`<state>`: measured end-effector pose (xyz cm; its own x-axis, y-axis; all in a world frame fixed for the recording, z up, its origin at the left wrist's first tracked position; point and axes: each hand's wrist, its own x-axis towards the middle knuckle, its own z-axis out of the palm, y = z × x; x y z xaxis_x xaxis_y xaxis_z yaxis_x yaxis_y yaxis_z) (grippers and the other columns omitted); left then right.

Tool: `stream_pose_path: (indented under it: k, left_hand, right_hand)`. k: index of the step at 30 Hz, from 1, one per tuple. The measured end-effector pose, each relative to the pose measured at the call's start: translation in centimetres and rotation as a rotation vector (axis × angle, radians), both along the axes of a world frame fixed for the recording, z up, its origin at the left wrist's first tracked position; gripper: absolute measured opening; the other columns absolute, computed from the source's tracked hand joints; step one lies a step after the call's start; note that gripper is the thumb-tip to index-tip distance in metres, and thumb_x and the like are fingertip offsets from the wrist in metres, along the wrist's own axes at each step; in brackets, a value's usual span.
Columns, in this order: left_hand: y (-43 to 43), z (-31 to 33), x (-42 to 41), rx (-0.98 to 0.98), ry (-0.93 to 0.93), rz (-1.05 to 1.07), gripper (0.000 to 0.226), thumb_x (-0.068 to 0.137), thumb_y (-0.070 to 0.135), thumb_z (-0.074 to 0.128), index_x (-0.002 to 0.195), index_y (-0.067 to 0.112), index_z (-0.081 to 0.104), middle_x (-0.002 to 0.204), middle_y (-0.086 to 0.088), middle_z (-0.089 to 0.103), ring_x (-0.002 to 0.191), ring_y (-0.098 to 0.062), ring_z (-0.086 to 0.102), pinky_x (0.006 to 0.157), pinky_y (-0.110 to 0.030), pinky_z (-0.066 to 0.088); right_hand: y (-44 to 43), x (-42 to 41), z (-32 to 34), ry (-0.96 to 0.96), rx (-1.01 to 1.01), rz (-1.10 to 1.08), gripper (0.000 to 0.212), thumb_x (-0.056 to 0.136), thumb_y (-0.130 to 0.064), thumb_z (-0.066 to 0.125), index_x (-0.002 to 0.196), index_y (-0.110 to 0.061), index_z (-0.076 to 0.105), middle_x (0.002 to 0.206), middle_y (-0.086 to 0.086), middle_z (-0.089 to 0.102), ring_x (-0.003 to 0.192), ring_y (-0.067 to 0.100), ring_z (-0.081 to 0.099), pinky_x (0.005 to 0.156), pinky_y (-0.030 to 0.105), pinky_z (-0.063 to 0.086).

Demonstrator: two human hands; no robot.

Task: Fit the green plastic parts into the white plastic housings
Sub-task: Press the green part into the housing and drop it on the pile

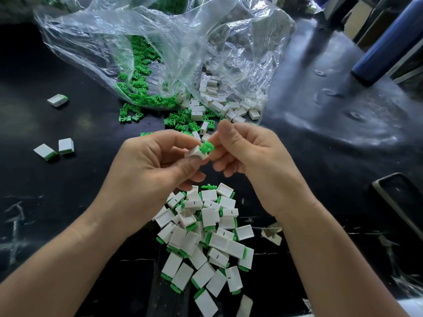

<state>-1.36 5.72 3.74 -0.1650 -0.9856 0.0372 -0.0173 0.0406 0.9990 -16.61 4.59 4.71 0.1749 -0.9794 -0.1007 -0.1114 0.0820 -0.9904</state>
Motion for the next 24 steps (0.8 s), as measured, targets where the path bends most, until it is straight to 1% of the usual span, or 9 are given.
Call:
stream_pose_path:
  k: [3, 5, 7, 11, 15, 18, 19, 21, 24]
  left_hand:
    - [0.08, 0.05, -0.02, -0.033, -0.011, -0.003, 0.018, 0.062, 0.023, 0.063, 0.079, 0.018, 0.066, 0.071, -0.006, 0.071, 0.056, -0.014, 0.066, 0.042, -0.019, 0.046]
    - [0.1, 0.03, -0.05, -0.097, -0.026, -0.009, 0.018, 0.059, 0.028, 0.067, 0.075, 0.021, 0.071, 0.069, 0.004, 0.069, 0.058, -0.009, 0.062, 0.049, -0.016, 0.046]
    - [-0.01, 0.05, 0.01, -0.132, -0.034, -0.013, 0.024, 0.054, 0.036, 0.069, 0.075, 0.027, 0.074, 0.074, 0.009, 0.065, 0.063, -0.014, 0.057, 0.057, -0.02, 0.048]
    - [-0.02, 0.0, 0.18, -0.128, 0.022, -0.071, 0.03, 0.051, 0.026, 0.081, 0.078, 0.016, 0.073, 0.067, 0.002, 0.065, 0.053, -0.015, 0.058, 0.053, -0.02, 0.051]
    - [-0.1, -0.12, 0.29, -0.146, 0.0, -0.03, 0.024, 0.057, 0.023, 0.079, 0.081, 0.02, 0.074, 0.067, 0.002, 0.066, 0.054, -0.024, 0.055, 0.053, -0.029, 0.052]
    - [-0.2, -0.02, 0.28, -0.174, -0.05, -0.039, 0.035, 0.047, 0.02, 0.085, 0.081, 0.022, 0.074, 0.07, 0.002, 0.064, 0.053, -0.015, 0.054, 0.052, -0.024, 0.05]
    - [-0.17, 0.01, 0.21, -0.172, -0.03, -0.049, 0.037, 0.045, 0.024, 0.086, 0.079, 0.021, 0.074, 0.07, 0.0, 0.063, 0.052, -0.013, 0.053, 0.051, -0.023, 0.049]
    - [-0.1, 0.02, 0.05, -0.181, -0.023, -0.037, 0.033, 0.05, 0.029, 0.08, 0.081, 0.021, 0.071, 0.072, -0.001, 0.061, 0.051, -0.013, 0.052, 0.052, -0.023, 0.048]
    - [-0.07, -0.07, -0.06, -0.187, -0.031, 0.016, 0.029, 0.05, 0.03, 0.074, 0.078, 0.023, 0.069, 0.08, 0.006, 0.053, 0.053, -0.013, 0.043, 0.051, -0.015, 0.044]
  right_hand:
    - [-0.2, 0.11, 0.05, -0.01, 0.164, 0.077, 0.051, 0.066, -0.058, 0.043, 0.07, -0.011, 0.062, 0.064, 0.004, 0.064, 0.052, 0.011, 0.056, 0.049, 0.019, 0.044]
    - [-0.23, 0.1, 0.08, -0.037, 0.219, 0.125, 0.057, 0.062, -0.064, 0.043, 0.071, -0.01, 0.062, 0.065, 0.006, 0.064, 0.051, 0.013, 0.056, 0.047, 0.02, 0.043]
    - [-0.18, 0.12, 0.02, -0.078, 0.249, 0.176, 0.06, 0.06, -0.066, 0.043, 0.073, -0.01, 0.061, 0.065, 0.005, 0.064, 0.052, 0.013, 0.056, 0.047, 0.019, 0.043]
    - [0.22, 0.57, 0.01, -0.12, 0.293, 0.299, 0.057, 0.066, -0.063, 0.039, 0.076, -0.011, 0.061, 0.066, 0.005, 0.064, 0.054, 0.014, 0.057, 0.049, 0.02, 0.042]
    - [0.44, 0.83, 0.14, -0.114, 0.292, 0.347, 0.056, 0.068, -0.063, 0.035, 0.071, -0.014, 0.061, 0.066, 0.005, 0.065, 0.055, 0.015, 0.057, 0.051, 0.021, 0.042]
    - [0.52, 0.86, 0.11, -0.097, 0.28, 0.343, 0.057, 0.07, -0.061, 0.033, 0.068, -0.012, 0.061, 0.063, 0.004, 0.064, 0.054, 0.014, 0.057, 0.051, 0.022, 0.041]
    - [0.55, 0.87, 0.08, -0.094, 0.277, 0.343, 0.057, 0.07, -0.061, 0.033, 0.068, -0.012, 0.061, 0.062, 0.003, 0.064, 0.053, 0.014, 0.056, 0.051, 0.022, 0.041]
    - [0.58, 0.89, 0.05, -0.09, 0.273, 0.346, 0.056, 0.07, -0.061, 0.033, 0.067, -0.012, 0.06, 0.061, 0.003, 0.063, 0.052, 0.014, 0.056, 0.051, 0.022, 0.04]
    - [0.56, 0.91, 0.05, -0.085, 0.274, 0.353, 0.054, 0.07, -0.061, 0.034, 0.066, -0.014, 0.06, 0.062, 0.004, 0.062, 0.052, 0.014, 0.055, 0.05, 0.022, 0.04]
